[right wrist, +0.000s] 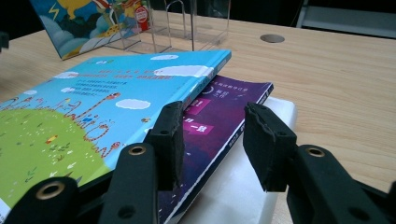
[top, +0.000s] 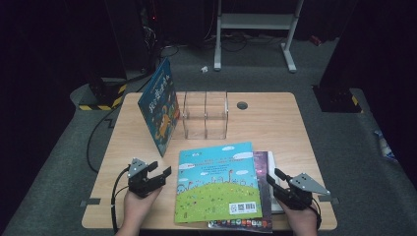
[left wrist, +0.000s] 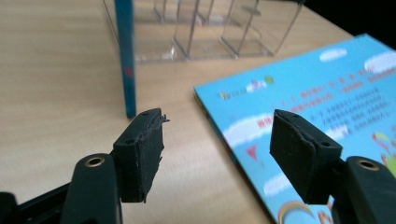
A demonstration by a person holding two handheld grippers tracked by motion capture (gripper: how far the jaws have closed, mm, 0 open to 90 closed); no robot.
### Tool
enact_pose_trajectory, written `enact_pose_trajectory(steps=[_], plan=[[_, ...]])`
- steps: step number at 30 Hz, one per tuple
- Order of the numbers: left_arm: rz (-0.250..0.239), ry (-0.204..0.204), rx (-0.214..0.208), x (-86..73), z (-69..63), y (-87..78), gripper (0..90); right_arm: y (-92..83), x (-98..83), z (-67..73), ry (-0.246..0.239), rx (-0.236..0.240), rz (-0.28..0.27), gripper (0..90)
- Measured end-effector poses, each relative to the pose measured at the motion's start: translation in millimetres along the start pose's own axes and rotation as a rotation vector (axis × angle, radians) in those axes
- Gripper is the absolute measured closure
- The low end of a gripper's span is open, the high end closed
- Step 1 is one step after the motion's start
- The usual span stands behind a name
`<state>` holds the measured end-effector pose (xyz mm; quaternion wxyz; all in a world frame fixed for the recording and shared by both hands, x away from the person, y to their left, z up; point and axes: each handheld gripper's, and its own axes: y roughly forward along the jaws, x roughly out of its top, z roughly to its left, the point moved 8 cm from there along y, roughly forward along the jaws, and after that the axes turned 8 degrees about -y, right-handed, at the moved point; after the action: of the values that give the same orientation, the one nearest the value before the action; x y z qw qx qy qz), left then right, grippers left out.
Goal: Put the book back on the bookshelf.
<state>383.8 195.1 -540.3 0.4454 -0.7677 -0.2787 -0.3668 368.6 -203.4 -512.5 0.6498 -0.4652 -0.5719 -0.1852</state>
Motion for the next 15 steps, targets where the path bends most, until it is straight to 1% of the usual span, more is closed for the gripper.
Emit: enact_pose_trajectory(steps=[1, 3, 8, 9, 12, 13, 15], plan=[[0.02, 0.004, 0.0, -5.6, -1.1, 0.4, 34.6, 0.0, 0.0, 0.0, -0.002, 0.0, 0.0, 57.7], [0.042, 0.016, 0.0, -12.3, -1.8, 0.6, 34.6, 0.1, 0.0, 0.3, 0.0, 0.0, 0.0, 57.7], [0.101, 0.058, 0.028, -26.9, -0.2, 0.2, 34.5, 0.9, -0.5, 1.2, -0.003, 0.003, 0.003, 57.7], [0.114, 0.059, 0.03, -29.9, -0.7, 0.1, 34.1, 1.0, -0.5, 1.6, -0.004, 0.004, 0.003, 57.6], [0.147, 0.044, 0.007, -37.7, -3.0, 0.4, 33.3, 1.1, -0.9, 2.1, -0.005, 0.005, 0.007, 57.3], [0.154, 0.028, -0.007, -39.9, -5.3, 0.5, 33.1, 1.3, -0.9, 2.2, -0.007, 0.006, 0.008, 57.1], [0.161, 0.018, -0.031, -42.8, -9.5, 0.7, 32.7, 1.8, -1.0, 3.2, -0.002, 0.007, 0.008, 56.9]])
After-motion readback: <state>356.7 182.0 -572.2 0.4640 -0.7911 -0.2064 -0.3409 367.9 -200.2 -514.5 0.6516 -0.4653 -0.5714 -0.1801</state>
